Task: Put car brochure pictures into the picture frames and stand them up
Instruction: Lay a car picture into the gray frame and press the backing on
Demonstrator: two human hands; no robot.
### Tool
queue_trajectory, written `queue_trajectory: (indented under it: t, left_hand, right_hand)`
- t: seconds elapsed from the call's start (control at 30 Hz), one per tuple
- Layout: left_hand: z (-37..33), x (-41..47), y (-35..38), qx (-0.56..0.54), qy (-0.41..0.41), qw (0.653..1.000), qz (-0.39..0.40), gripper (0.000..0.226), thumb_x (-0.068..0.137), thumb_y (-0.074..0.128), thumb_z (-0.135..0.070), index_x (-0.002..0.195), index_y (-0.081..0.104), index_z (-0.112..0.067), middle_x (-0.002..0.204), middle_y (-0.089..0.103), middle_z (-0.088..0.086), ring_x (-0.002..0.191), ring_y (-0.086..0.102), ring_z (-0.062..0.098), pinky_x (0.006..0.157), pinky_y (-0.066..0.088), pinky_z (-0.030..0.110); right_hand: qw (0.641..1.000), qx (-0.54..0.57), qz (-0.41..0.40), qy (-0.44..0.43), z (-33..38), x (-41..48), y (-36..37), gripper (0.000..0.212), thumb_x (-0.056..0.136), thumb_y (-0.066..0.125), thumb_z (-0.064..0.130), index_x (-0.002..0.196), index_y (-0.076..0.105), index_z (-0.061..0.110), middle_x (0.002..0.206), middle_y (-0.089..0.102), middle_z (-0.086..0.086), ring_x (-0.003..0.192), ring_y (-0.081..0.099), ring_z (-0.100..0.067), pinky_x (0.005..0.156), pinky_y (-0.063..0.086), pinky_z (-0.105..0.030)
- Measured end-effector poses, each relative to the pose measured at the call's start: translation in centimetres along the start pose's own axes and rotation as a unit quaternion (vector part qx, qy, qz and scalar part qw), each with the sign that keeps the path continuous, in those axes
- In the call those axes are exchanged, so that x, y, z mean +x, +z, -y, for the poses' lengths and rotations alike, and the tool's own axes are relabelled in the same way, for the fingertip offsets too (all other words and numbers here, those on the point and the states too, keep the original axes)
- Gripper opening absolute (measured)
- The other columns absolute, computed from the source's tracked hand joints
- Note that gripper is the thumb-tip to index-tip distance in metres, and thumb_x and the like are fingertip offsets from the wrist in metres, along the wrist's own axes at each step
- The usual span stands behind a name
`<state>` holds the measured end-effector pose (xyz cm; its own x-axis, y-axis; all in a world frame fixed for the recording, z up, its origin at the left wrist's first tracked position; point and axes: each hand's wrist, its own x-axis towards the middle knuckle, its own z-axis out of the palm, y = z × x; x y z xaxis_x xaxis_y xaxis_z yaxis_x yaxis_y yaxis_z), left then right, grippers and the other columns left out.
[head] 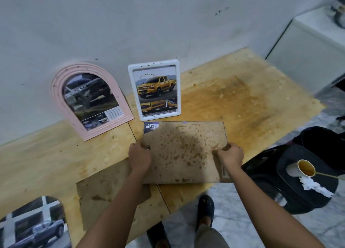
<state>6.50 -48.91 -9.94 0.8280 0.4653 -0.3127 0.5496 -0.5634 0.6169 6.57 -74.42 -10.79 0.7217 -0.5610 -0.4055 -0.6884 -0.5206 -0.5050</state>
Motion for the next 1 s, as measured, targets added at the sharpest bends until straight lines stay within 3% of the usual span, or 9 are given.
queue_trajectory:
  t: [0.13, 0.33, 0.4, 0.5, 0.57, 0.63, 0.7, 0.83, 1.0]
  left_hand:
    - [-1.3, -1.6, -1.2, -0.087, 0.039, 0.993, -0.069, 0.031, 0.093, 0.05, -0.01, 0.123, 0.056, -0.006, 0.116, 0.055, 0.011, 0.107, 0.052, 0.024, 0.084, 0.037, 0.025]
    - [-4.0, -3.8, -3.8, -0.321, 0.046, 0.936, -0.134, 0.032, 0.096, 0.048, -0.024, 0.12, 0.063, -0.008, 0.117, 0.064, 0.002, 0.104, 0.056, 0.011, 0.088, 0.043, 0.022]
    - [-3.7, -4.1, -4.3, -0.375, 0.039, 0.919, -0.115, 0.03, 0.096, 0.047, -0.027, 0.111, 0.068, -0.012, 0.105, 0.069, -0.001, 0.094, 0.061, 0.003, 0.079, 0.046, 0.015]
    - [-0.7, -4.7, -4.0, -0.315, 0.078, 0.945, -0.047, 0.023, 0.099, 0.044, -0.017, 0.09, 0.063, -0.027, 0.081, 0.061, -0.008, 0.068, 0.054, -0.016, 0.057, 0.038, -0.001]
    - [1.9, -4.9, -3.6, -0.301, 0.049, 0.952, 0.011, 0.033, 0.098, 0.042, -0.009, 0.094, 0.05, -0.042, 0.083, 0.055, -0.013, 0.069, 0.051, -0.02, 0.06, 0.034, -0.006]
    - [3.8, -5.3, -3.5, -0.356, 0.001, 0.933, 0.049, 0.043, 0.095, 0.044, -0.005, 0.11, 0.05, -0.044, 0.094, 0.059, -0.014, 0.082, 0.056, -0.008, 0.065, 0.033, -0.007]
    - [5.4, -5.9, -3.3, -0.374, 0.0, 0.925, 0.06, 0.033, 0.095, 0.048, -0.007, 0.121, 0.06, -0.023, 0.106, 0.065, -0.002, 0.096, 0.061, 0.015, 0.069, 0.039, -0.001]
    - [7.2, -7.5, -3.0, -0.439, -0.057, 0.893, 0.083, 0.035, 0.095, 0.045, -0.037, 0.111, 0.069, -0.019, 0.104, 0.072, -0.002, 0.096, 0.066, 0.017, 0.078, 0.053, 0.037]
    - [9.4, -8.6, -1.8, -0.465, -0.118, 0.876, 0.042, 0.032, 0.096, 0.046, -0.03, 0.11, 0.067, -0.009, 0.103, 0.071, 0.002, 0.1, 0.065, 0.021, 0.079, 0.05, 0.035]
  right_hand:
    - [0.979, 0.158, -0.126, -0.028, 0.0, -0.6, -1.4, 0.028, 0.088, 0.059, 0.018, 0.113, 0.059, 0.007, 0.112, 0.058, -0.013, 0.096, 0.055, -0.027, 0.081, 0.05, -0.039]
    - [0.875, 0.429, -0.219, -0.045, 2.5, -2.0, -5.5, 0.024, 0.094, 0.05, 0.035, 0.086, 0.061, 0.015, 0.078, 0.057, 0.001, 0.073, 0.052, -0.013, 0.068, 0.042, -0.026]
    - [0.859, 0.47, -0.197, -0.052, 2.4, -2.7, -6.3, 0.024, 0.097, 0.048, 0.031, 0.089, 0.062, 0.013, 0.077, 0.06, 0.008, 0.073, 0.055, -0.005, 0.067, 0.043, -0.021]
    - [0.849, 0.513, -0.121, -0.036, 0.9, -3.4, -6.4, 0.022, 0.097, 0.046, 0.016, 0.084, 0.063, 0.011, 0.073, 0.059, 0.008, 0.072, 0.056, -0.006, 0.065, 0.046, -0.017]
    - [0.834, 0.548, -0.062, 0.014, -0.9, -3.6, -5.9, 0.025, 0.095, 0.043, 0.004, 0.077, 0.059, 0.01, 0.067, 0.05, 0.003, 0.063, 0.049, -0.009, 0.056, 0.042, -0.016]
    - [0.821, 0.567, -0.008, 0.059, -2.9, -3.7, -5.5, 0.019, 0.098, 0.04, 0.005, 0.096, 0.058, 0.002, 0.074, 0.046, -0.002, 0.063, 0.045, -0.013, 0.057, 0.04, -0.019]
    - [0.821, 0.563, 0.042, 0.082, -4.7, -3.5, -5.5, 0.023, 0.101, 0.039, 0.014, 0.107, 0.058, 0.003, 0.076, 0.047, -0.003, 0.065, 0.047, -0.016, 0.055, 0.041, -0.022]
    - [0.873, 0.455, 0.163, 0.066, -6.7, -2.1, -6.1, 0.023, 0.096, 0.049, 0.024, 0.107, 0.069, 0.021, 0.106, 0.066, -0.021, 0.076, 0.053, -0.031, 0.057, 0.043, -0.032]
    - [0.906, 0.383, 0.174, 0.04, -5.3, -0.9, -5.1, 0.024, 0.094, 0.049, 0.004, 0.115, 0.062, 0.007, 0.095, 0.067, -0.008, 0.077, 0.062, -0.023, 0.062, 0.049, -0.032]
